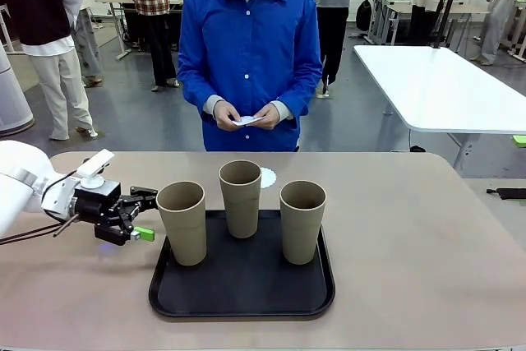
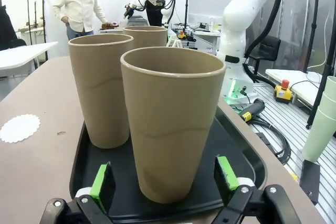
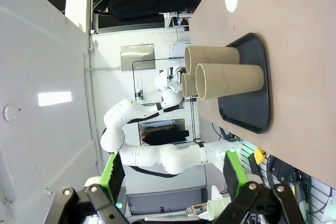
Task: Place coasters on the table and set cups on them.
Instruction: Pick up one Reusable plastic cup and place it on a coaster set by the human.
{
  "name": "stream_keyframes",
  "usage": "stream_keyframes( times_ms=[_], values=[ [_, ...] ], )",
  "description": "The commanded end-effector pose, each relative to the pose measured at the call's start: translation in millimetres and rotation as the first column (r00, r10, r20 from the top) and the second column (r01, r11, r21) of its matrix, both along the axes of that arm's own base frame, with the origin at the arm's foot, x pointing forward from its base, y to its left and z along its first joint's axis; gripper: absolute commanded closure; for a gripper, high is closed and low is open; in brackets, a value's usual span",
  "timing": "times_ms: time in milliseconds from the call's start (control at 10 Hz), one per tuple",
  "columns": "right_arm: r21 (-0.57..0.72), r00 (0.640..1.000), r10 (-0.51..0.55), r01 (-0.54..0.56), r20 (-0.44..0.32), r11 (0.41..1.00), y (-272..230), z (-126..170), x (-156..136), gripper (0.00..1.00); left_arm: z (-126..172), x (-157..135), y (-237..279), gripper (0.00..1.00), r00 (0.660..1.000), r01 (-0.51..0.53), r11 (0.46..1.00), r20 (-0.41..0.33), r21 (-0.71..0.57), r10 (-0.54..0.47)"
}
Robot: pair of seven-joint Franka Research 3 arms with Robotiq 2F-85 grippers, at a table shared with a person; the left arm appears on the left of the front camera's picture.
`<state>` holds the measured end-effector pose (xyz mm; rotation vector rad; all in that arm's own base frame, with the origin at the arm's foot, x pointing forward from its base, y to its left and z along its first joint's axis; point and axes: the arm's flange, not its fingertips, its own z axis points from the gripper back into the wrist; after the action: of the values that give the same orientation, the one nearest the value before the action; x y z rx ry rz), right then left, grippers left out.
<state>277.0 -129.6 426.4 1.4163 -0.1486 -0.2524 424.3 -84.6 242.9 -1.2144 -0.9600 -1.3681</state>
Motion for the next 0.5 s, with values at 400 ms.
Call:
stream_keyframes(
  times_ms=[400],
  values=[
    [0.005, 1.0, -0.002, 0.002, 0.005, 1.0, 0, 1, 0, 0.0, -7, 9, -29, 0.0, 1.0, 0.029, 0.999, -0.009, -0.031, -0.03]
  ],
)
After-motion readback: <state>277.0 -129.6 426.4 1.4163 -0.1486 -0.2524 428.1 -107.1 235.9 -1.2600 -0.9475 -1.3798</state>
